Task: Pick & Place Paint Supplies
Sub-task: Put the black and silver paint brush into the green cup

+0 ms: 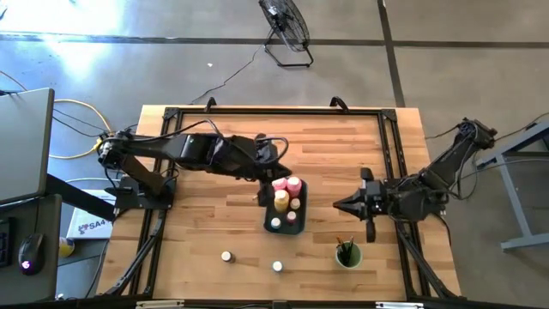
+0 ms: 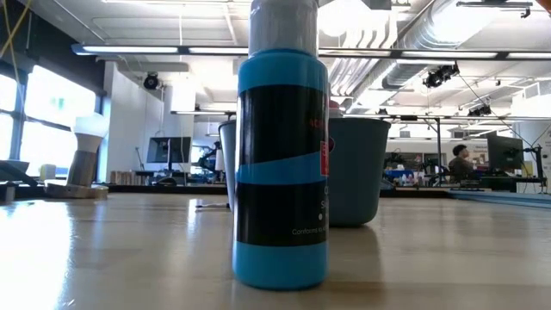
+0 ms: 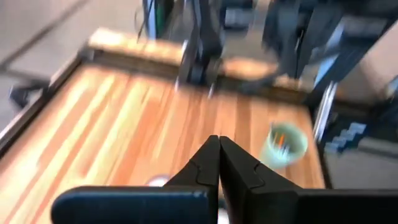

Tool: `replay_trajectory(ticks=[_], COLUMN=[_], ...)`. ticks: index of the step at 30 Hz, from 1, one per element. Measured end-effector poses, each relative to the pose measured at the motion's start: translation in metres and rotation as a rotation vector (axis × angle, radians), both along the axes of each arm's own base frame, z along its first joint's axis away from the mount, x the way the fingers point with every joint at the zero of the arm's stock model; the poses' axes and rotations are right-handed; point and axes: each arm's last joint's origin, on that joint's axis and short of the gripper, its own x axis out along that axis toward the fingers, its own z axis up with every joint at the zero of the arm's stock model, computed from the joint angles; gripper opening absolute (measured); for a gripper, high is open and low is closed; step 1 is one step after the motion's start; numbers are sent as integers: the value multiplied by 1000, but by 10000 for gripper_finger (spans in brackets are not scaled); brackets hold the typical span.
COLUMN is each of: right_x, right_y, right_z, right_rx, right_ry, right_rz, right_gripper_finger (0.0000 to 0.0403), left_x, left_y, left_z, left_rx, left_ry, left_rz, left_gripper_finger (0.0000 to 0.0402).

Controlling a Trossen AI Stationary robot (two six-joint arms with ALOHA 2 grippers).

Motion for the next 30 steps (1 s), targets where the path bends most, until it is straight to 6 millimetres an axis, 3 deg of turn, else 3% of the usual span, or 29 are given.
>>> replay_trajectory(ticks=[14,21,25,30], right_x=[29,37,39,41], right_y=[-47,-65,-73,-80], right_z=[-1,-1,-1,-1], right_rx=[36,83,97,105], right_ry=[40,49,53,54], right_rz=[-52,-45,-49,-63], right_gripper_finger=[3,3,3,4], left_x=[-28,-29,-23,-22], left_y=[3,3,2,1], left_z=[-49,-68,-93,-130], left_rx=[-302,-199,-104,-111], left_ry=[558,706,753,795], left_rz=[262,240,146,136], left_gripper_finger=[1,1,0,0])
